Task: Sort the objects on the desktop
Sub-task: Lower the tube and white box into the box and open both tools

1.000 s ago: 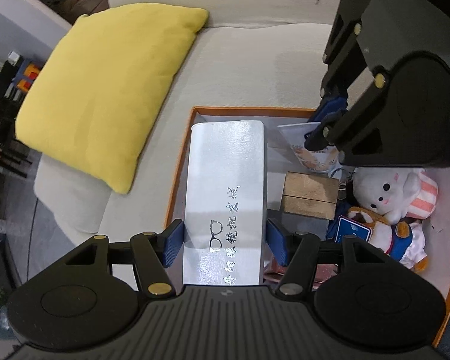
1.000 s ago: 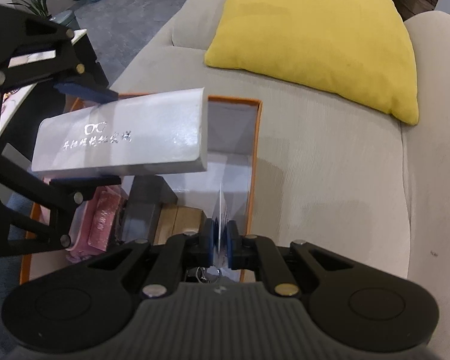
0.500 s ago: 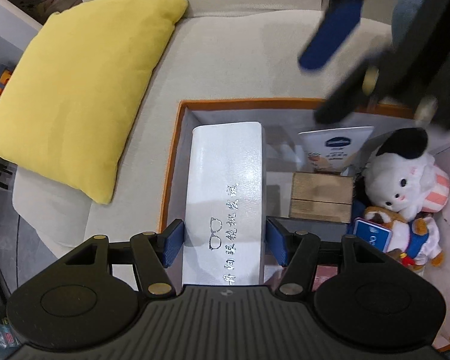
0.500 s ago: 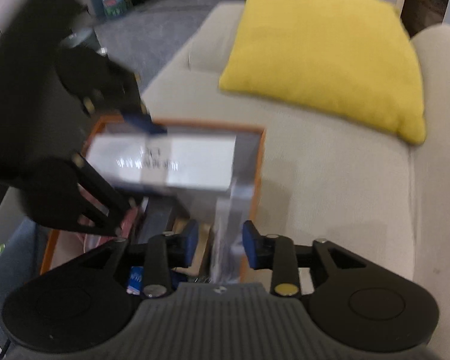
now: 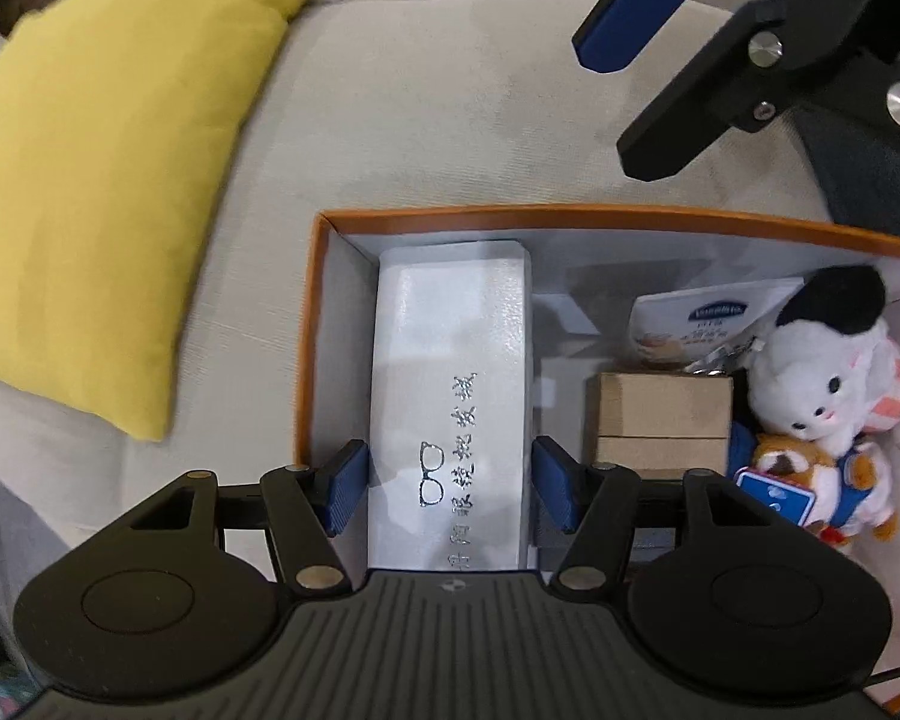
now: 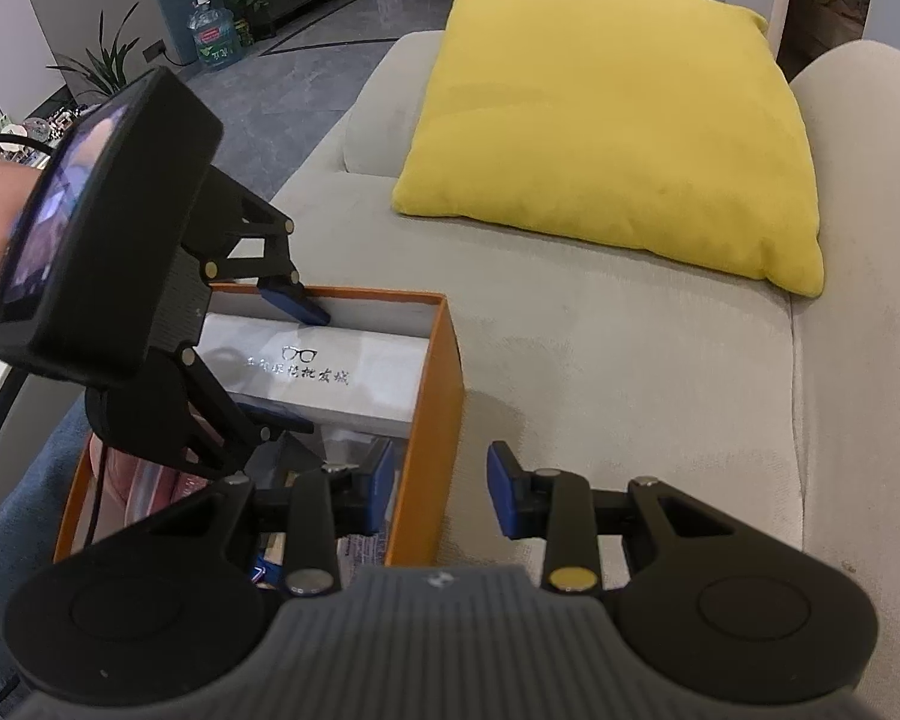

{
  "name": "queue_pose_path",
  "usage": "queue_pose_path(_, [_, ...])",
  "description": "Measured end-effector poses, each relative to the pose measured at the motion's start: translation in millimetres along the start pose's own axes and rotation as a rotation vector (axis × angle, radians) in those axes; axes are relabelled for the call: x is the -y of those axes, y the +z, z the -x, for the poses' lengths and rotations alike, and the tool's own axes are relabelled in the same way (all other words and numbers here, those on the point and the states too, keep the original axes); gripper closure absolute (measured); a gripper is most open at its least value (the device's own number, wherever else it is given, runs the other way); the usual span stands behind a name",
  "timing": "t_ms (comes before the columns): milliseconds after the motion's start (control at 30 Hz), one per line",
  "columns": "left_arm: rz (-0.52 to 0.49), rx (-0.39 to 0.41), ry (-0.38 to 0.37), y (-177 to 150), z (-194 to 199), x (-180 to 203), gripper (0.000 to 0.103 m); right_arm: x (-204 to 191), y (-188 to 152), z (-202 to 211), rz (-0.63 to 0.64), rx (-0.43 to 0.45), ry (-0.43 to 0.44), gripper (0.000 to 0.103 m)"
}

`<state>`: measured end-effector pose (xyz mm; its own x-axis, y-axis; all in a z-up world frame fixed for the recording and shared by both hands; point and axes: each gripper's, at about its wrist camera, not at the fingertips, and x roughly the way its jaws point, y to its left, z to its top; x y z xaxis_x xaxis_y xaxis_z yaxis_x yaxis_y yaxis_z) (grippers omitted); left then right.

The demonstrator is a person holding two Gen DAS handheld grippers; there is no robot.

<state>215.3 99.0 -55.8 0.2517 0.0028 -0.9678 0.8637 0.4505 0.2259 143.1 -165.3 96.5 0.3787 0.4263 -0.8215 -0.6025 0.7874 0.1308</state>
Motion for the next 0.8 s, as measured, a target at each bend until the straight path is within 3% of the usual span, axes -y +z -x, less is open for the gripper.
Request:
queue_pose_path(333, [0.0,-0.058,-0.052,5,-7,-7,0.034,16,4,-11,-0.042,-0.007,0.031,0.067])
queue_pose_path(800, [0.019,-0.065,-0.017,9,-9,-2,0.033,22,-1,-13,-0.063,0.0,0.049,0.067])
